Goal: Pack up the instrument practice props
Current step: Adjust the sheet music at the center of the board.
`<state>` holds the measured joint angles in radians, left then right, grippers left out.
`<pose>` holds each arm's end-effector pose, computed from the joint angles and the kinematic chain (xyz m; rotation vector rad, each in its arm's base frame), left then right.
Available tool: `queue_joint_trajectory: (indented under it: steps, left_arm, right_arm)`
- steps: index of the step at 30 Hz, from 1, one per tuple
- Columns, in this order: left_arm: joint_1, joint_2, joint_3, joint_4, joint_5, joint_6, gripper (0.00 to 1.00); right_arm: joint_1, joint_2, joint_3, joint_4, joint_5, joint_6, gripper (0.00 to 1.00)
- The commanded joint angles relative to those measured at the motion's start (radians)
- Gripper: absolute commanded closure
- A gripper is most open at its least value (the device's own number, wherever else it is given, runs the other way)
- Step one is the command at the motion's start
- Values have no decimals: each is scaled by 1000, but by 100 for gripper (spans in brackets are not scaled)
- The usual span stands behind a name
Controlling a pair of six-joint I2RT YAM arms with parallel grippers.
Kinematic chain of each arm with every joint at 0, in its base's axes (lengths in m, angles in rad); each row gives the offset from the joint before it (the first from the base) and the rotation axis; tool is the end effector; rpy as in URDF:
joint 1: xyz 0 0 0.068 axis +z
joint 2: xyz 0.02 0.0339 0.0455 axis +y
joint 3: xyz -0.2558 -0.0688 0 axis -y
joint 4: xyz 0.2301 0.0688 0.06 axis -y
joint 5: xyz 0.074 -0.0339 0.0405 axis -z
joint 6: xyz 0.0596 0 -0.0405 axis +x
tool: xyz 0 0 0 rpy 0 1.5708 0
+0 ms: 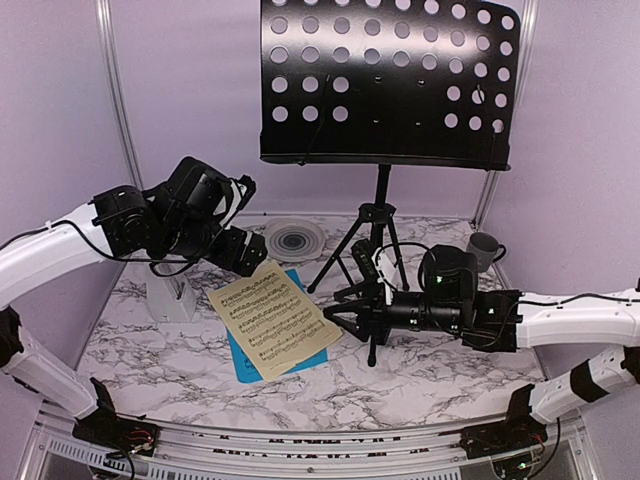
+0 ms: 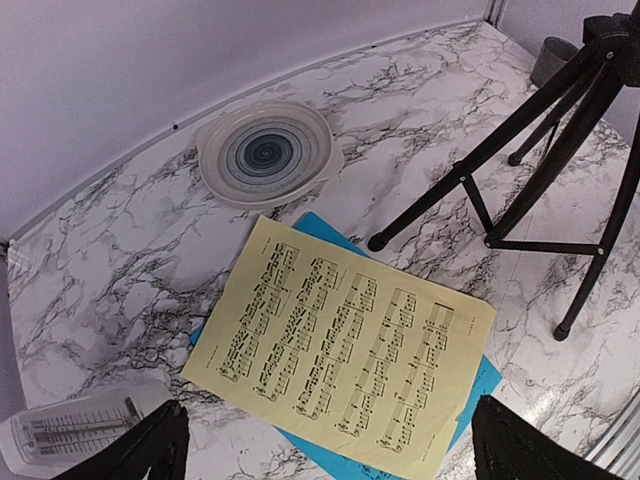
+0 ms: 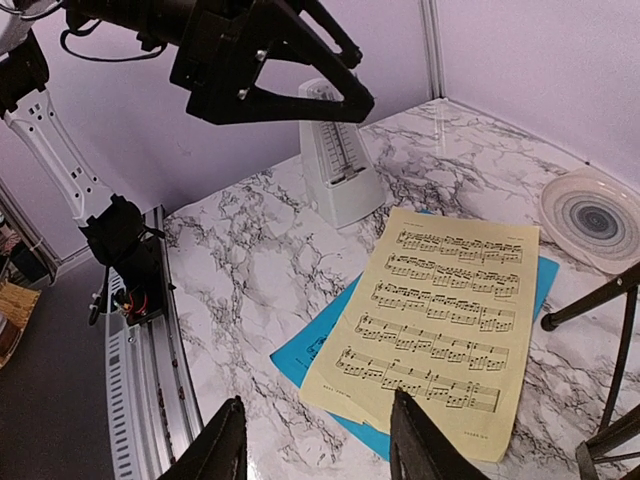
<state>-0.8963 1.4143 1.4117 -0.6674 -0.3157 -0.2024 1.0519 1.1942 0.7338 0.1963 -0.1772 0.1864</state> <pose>0.2098 -0.2327 0.3444 0.5909 2.1339 -0.2577 0.1331 0.2543 0.2683 -0.9399 1.7178 1.0092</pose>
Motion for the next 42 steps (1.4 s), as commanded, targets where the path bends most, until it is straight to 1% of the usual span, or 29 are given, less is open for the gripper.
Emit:
queue_joint_trajectory:
  steps: [1, 5, 8, 10, 13, 17, 20, 23, 26, 30, 33, 34, 36, 38, 41, 42]
  left_arm:
    - [-4, -143, -119, 87, -48, -152, 1]
    - [-2, -310, -345, 263, -52, -271, 0]
    - [-3, -447, -515, 408, -24, -282, 1]
    - [-3, -516, -581, 459, 23, -285, 1]
    - [-1, -573, -599, 432, 52, -295, 3]
    - [-4, -573, -594, 381, 112, -308, 8]
    - [-3, -545, -594, 370, 189, -313, 11]
    - [-5, -507, -591, 356, 228, -316, 15]
    - [-12, -466, -588, 351, 248, -317, 20]
    - [-22, -422, -587, 355, 259, -317, 25]
    - [-31, -386, -576, 356, 270, -312, 28]
    - [-34, -374, -572, 355, 275, -309, 32]
    - [-39, -350, -566, 354, 290, -302, 42]
    - [-45, -327, -559, 349, 302, -299, 50]
    - [-59, -296, -552, 342, 306, -299, 64]
    - [-64, -286, -550, 342, 307, -301, 69]
  right_arm:
    - [10, 36, 22, 35, 10, 9, 54]
    - [11, 59, 17, 51, 4, 21, 54]
    - [11, 82, 19, 56, -3, 31, 54]
    - [11, 104, 25, 53, -8, 35, 54]
    - [11, 143, 41, 45, -18, 39, 54]
    - [11, 198, 74, 27, -22, 45, 54]
    - [11, 245, 101, 7, -35, 52, 54]
    - [12, 288, 130, -20, -38, 62, 55]
    - [11, 320, 147, -36, -39, 65, 57]
    - [11, 345, 164, -60, -32, 66, 57]
    - [11, 363, 177, -72, -27, 67, 61]
    - [12, 371, 182, -78, -25, 68, 63]
    - [11, 390, 195, -91, -23, 68, 70]
    - [11, 408, 214, -116, -21, 69, 76]
    - [11, 432, 229, -136, -11, 76, 91]
    - [11, 439, 238, -147, -7, 77, 94]
